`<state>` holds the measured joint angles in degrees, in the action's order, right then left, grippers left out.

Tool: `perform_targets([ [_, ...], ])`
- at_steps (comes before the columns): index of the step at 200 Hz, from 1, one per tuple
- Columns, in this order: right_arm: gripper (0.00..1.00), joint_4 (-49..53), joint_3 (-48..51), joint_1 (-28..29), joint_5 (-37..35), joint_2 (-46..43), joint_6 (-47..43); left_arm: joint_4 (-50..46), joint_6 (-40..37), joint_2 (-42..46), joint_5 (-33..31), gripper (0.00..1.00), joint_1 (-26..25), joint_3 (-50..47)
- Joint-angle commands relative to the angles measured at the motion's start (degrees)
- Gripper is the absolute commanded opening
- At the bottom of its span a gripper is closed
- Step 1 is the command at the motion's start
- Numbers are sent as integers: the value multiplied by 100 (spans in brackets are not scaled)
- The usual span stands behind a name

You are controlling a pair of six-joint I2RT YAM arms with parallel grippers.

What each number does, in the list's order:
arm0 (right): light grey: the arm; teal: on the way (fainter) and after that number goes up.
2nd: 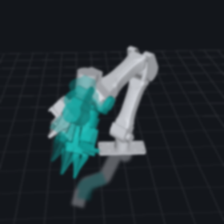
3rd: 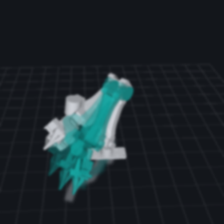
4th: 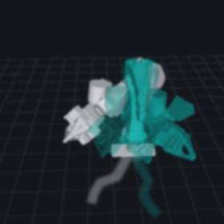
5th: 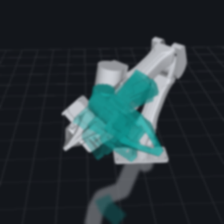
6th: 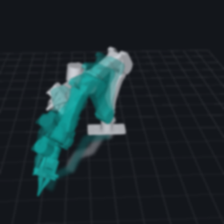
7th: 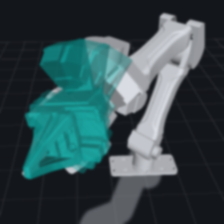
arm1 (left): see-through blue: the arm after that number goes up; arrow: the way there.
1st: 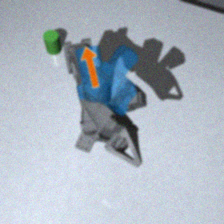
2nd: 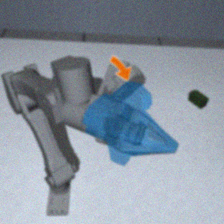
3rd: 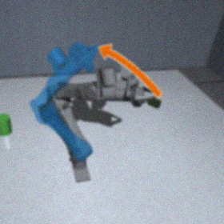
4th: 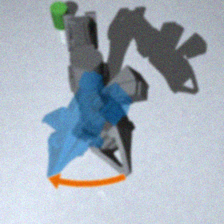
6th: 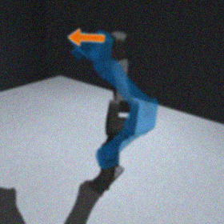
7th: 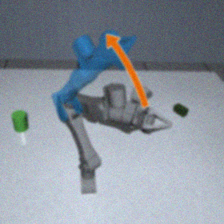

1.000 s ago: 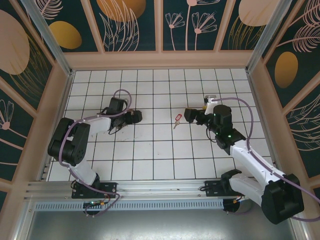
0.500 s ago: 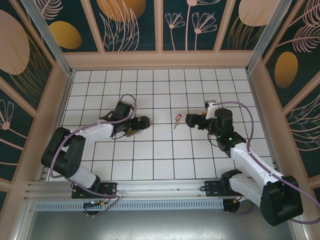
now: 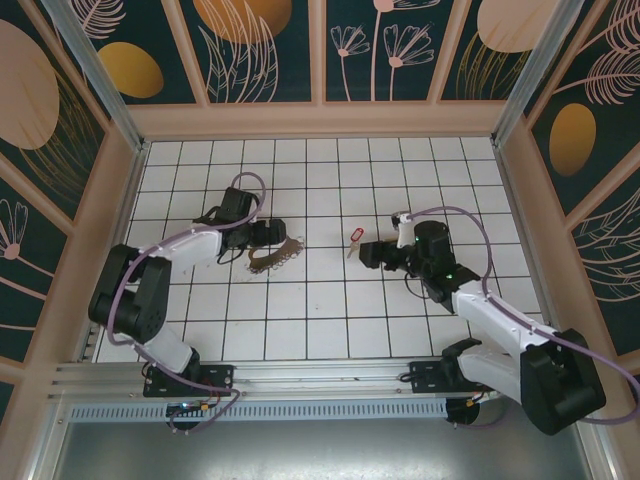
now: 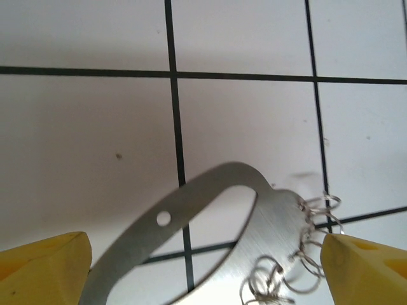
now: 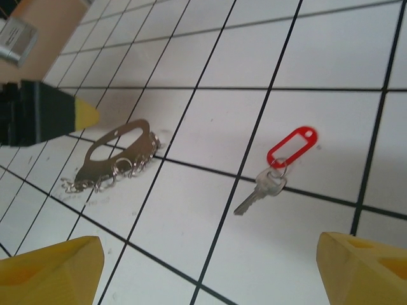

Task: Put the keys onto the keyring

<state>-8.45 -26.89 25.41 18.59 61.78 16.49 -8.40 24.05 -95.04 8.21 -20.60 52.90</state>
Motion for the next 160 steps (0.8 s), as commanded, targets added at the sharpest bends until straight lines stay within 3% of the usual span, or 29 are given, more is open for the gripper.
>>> perform_targets([
  [1, 86, -243, -138, 189, 63, 170, 133, -178, -389, -278, -190, 88, 30, 223],
  [28, 83, -385, -230, 317, -2, 379, 203, -162, -508, -530, -208, 71, 28, 197],
  [101, 82, -491, -536, 395, 5, 707, 147, 58, -375, -366, 97, 58, 21, -416],
  [160, 81, -377, -545, 395, -2, 578, -3, 167, 36, 140, 51, 50, -297, -983],
])
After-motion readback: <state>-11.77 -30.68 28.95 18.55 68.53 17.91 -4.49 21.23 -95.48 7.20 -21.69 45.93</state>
